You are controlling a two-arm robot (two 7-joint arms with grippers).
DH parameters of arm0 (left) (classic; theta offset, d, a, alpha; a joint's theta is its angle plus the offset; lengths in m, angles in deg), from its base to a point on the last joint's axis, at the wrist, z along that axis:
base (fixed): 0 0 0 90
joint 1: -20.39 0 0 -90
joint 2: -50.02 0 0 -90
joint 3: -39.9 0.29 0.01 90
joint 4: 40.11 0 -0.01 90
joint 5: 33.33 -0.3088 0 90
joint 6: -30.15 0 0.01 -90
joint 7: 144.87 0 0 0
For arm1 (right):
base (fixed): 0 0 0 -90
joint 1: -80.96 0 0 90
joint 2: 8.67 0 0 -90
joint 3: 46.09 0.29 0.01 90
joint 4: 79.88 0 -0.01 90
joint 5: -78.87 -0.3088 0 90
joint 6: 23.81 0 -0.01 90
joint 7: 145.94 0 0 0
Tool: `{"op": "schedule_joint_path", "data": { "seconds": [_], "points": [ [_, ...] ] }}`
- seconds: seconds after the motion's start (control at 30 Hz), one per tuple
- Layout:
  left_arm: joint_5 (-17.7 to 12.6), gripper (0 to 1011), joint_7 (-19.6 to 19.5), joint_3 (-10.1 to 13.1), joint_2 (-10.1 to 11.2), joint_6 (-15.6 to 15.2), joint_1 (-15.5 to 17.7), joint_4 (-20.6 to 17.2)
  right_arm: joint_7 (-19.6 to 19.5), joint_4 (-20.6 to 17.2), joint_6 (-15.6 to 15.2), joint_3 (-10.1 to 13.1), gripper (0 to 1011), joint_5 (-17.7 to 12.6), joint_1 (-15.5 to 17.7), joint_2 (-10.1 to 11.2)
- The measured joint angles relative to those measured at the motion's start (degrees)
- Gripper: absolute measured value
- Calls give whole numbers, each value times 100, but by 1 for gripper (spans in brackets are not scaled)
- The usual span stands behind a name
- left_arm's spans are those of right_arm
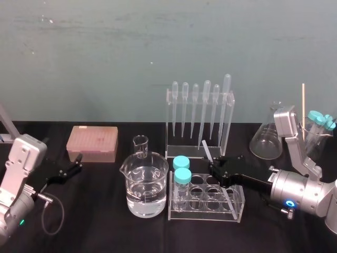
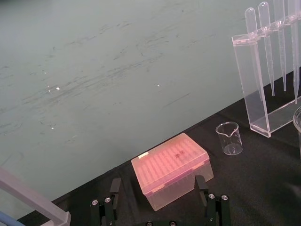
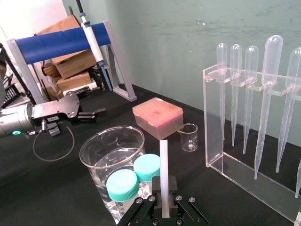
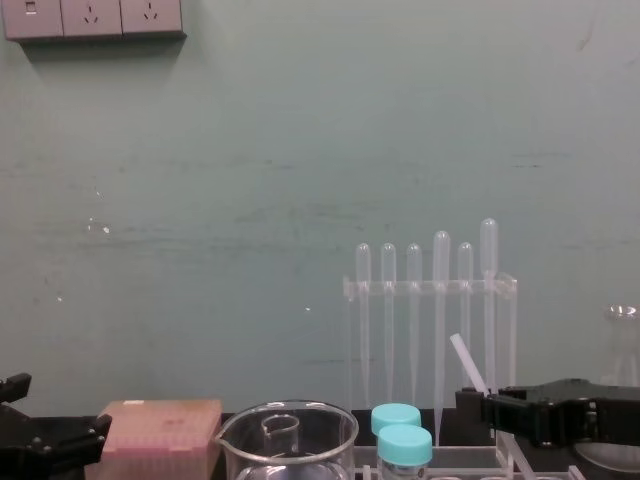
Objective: Pick up the stirring rod with one hand, then place it down.
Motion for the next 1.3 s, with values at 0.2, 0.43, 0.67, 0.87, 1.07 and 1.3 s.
{"op": "schedule_joint_path", "data": {
  "seconds": [0.2, 0.43, 0.67, 0.87, 1.07, 1.3],
  "points": [
    [0, 1000, 0, 0, 0, 0, 0, 0, 0, 0, 0, 0, 75, 0, 0, 0],
    [0, 1000, 0, 0, 0, 0, 0, 0, -223, -138, 307, 43, 75, 232, 49, 44],
    [0, 1000, 0, 0, 0, 0, 0, 0, -617, -410, 885, 235, 75, 699, 135, 61],
    [0, 1000, 0, 0, 0, 0, 0, 0, -853, -534, 1437, 468, 75, 940, 185, -26],
    [0, 1000, 0, 0, 0, 0, 0, 0, -882, -541, 2052, 780, 75, 858, 260, -210],
    [0, 1000, 0, 0, 0, 0, 0, 0, -769, -465, 2654, 1127, 75, 605, 393, -404]
  ]
}}
